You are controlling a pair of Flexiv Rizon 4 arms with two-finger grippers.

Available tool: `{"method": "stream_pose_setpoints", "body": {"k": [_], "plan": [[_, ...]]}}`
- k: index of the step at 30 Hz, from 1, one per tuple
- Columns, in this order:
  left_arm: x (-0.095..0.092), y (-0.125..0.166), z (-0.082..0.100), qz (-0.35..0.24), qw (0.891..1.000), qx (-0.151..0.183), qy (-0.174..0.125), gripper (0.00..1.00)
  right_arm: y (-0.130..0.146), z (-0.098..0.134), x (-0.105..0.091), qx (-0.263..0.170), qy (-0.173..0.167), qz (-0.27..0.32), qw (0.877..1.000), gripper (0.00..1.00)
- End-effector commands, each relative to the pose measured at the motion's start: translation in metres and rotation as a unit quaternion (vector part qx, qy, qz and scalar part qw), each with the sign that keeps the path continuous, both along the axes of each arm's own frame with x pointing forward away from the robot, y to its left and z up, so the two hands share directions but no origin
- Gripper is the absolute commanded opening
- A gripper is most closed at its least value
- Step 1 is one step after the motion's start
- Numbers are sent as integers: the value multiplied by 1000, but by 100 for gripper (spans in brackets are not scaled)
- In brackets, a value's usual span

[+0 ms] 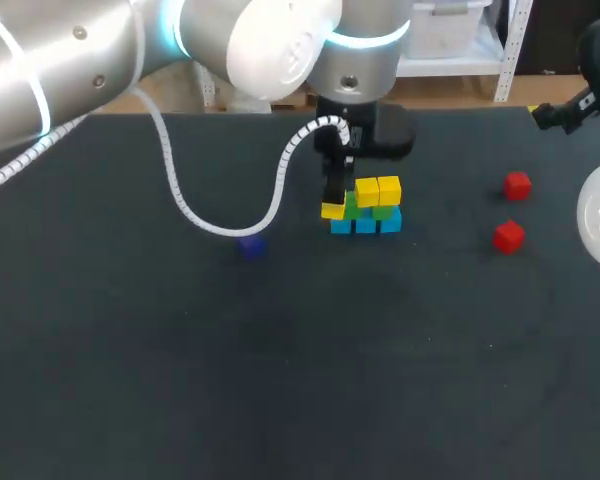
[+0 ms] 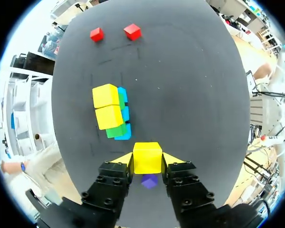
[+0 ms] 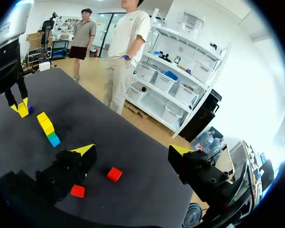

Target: Place the blue cubes, place green cubes on the blue cubes, place the yellow cubes on the green cubes, then place the red cubes on the yellow cubes, and place purple cube on the red cubes.

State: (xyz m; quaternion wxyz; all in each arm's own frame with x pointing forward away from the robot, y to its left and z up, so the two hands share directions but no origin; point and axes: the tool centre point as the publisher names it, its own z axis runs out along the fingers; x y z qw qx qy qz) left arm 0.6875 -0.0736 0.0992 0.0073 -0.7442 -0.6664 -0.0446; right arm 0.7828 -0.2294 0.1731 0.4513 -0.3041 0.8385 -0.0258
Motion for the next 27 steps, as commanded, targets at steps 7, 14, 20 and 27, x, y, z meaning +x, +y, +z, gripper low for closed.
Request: {"method": "stream_pose_setpoints", "body": {"k": [7,14,20,27], "plan": [[13,-4,-1,43,999,-5,17,0,0,0,0,-1,0,-1,1000,100],[19,-8,-8,47,999,-13,22,0,0,0,0,-1,0,-1,1000,100],[30,-14,-10,42,999,-12,21,0,0,0,0,-1,0,-1,1000,100],[42,-19,-13,51,998,-14,21,0,0,0,0,-1,0,-1,1000,100]]}}
